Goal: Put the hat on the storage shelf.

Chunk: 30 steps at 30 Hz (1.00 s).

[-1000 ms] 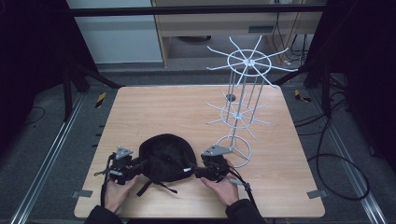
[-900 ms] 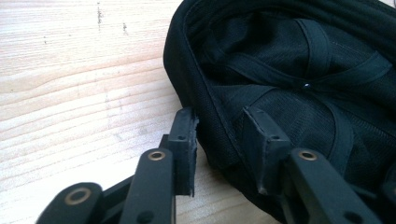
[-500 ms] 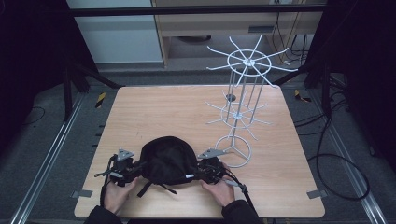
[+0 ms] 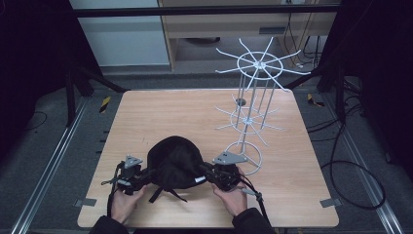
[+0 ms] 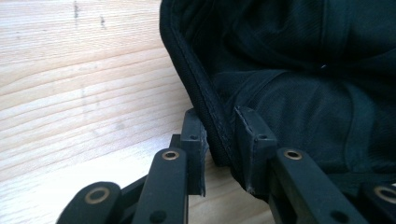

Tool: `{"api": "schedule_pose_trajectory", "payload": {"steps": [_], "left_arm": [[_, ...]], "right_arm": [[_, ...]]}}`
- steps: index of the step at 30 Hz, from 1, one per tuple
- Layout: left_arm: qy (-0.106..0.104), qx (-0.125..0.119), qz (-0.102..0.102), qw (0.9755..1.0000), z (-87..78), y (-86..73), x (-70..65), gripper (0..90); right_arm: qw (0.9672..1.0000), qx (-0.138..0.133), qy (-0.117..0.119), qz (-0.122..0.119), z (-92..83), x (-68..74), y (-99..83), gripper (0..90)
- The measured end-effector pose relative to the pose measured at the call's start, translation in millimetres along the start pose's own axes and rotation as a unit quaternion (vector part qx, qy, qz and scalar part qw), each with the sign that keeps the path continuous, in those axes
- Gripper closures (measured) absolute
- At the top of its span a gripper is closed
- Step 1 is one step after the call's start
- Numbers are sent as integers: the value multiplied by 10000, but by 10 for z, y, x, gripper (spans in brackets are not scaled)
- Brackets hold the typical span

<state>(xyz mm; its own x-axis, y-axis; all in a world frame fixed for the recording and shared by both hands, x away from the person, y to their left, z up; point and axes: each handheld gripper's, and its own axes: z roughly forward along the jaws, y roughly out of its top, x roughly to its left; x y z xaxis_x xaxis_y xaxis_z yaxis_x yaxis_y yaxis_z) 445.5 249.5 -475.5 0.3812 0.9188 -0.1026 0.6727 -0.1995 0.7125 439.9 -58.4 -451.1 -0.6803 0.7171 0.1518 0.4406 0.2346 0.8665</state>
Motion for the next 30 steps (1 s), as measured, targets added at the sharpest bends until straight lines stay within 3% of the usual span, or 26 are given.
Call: {"api": "schedule_pose_trajectory", "payload": {"steps": [1,5,10,15,17,23,26,30], "left_arm": [[-4,3,-1,10000,17,4,-8,727],[-19,40,-4,10000,74,22,-7,726],[-26,12,-38,10000,152,71,-4,725],[5,-32,0,10000,196,112,-6,725],[0,-32,23,10000,200,115,9,723],[-116,-124,-49,9998,150,129,55,650],[-139,-266,-3,9995,75,159,88,539],[-203,-564,-106,9981,-91,215,147,472]], "right_arm": [[9998,-131,78,-108,-50,42,45,809],[9989,-231,227,-343,-92,136,91,812],[9971,-114,380,-652,-63,247,81,810],[9962,31,406,-767,-15,306,29,807],[9954,118,338,-889,21,338,-19,807],[9956,158,170,-905,28,323,-51,811],[9961,176,51,-862,20,301,-61,816],[9964,171,-103,-818,3,264,-66,821]]}}
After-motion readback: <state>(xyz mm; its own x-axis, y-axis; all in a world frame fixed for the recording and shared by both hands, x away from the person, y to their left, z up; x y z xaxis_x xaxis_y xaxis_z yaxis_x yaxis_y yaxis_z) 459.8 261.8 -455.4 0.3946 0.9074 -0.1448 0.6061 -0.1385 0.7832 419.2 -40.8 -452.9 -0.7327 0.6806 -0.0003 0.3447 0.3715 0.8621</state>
